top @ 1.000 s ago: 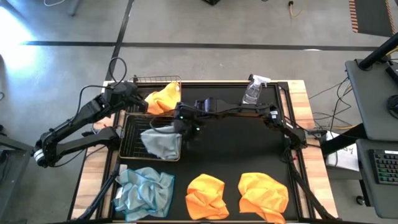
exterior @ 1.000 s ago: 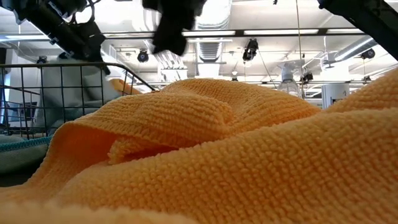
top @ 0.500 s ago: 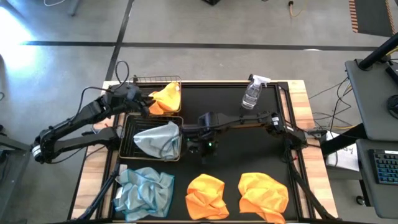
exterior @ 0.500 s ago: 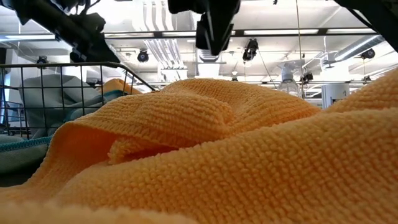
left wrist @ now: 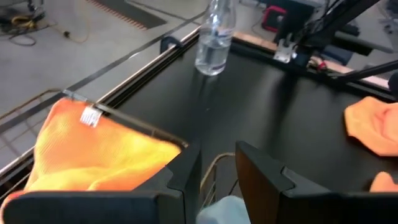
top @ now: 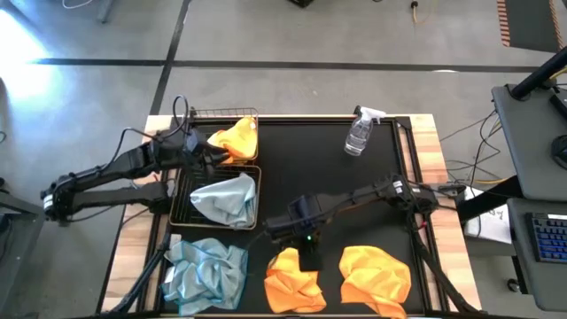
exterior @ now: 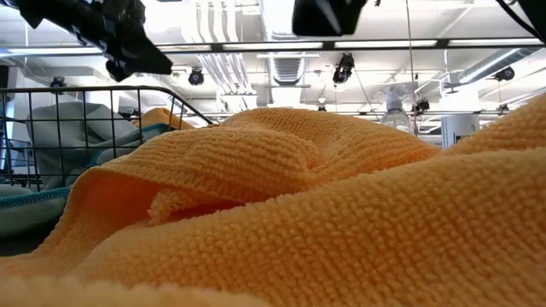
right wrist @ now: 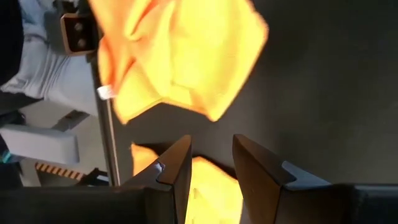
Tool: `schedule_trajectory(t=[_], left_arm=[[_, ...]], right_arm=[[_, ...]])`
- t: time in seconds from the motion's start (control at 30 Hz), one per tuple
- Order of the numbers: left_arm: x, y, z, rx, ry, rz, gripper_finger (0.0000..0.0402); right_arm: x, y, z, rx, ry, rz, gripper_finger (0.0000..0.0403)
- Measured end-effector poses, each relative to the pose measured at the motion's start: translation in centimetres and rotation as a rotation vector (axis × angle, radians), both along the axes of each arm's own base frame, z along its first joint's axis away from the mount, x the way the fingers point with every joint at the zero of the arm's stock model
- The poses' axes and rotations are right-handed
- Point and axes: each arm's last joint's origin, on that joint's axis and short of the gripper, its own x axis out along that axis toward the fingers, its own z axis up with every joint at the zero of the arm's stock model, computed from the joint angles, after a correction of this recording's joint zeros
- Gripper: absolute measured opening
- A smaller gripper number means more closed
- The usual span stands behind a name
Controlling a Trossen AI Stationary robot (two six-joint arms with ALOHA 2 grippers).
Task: Sort microfiber towel by color & place in baskets
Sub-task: Put the yellow towel into the top wire basket
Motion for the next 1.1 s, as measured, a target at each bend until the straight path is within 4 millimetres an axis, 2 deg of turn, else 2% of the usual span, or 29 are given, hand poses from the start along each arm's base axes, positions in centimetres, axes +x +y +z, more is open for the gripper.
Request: schedule_trajectory(t=[0.1,0.2,0.4,0.6,0.73,0.87,1.1], left_arm=[[0.1,-0.2,0.1,0.005,-0.012,-0.018,0.0084],[0.2,-0.3,0.3,0.023,-0.031,-0.028,0.0084],[0.4,-0.2,0.7,0.056,-0.062,-0.032,0.0084],[0.4,-0.2,0.8,0.064,-0.067,-0.034,0.0084],[0.4,-0.2,0.8,0.062,-0.068,-0.034,0.0084],[0.4,-0.2,0.9,0.069,-0.073,-0.036,0.0084],[0.4,-0.2,0.9,0.084,-0.078,-0.042,0.0084]], right_arm=[[-0.3,1.1,0.0,-0.005,-0.001,0.012,0.0109],[-0.5,1.6,-0.1,-0.083,-0.019,-0.011,0.0109],[-0.2,0.7,-0.1,-0.222,-0.067,-0.041,0.0109],[0.5,-0.7,-0.1,-0.222,-0.075,-0.124,0.0109],[0.9,-0.8,-0.4,-0.215,-0.088,-0.146,0.0109],[1.7,-0.3,-1.6,-0.201,-0.093,-0.211,0.0109],[3.0,1.3,-5.8,-0.217,0.004,-0.338,0.0109]])
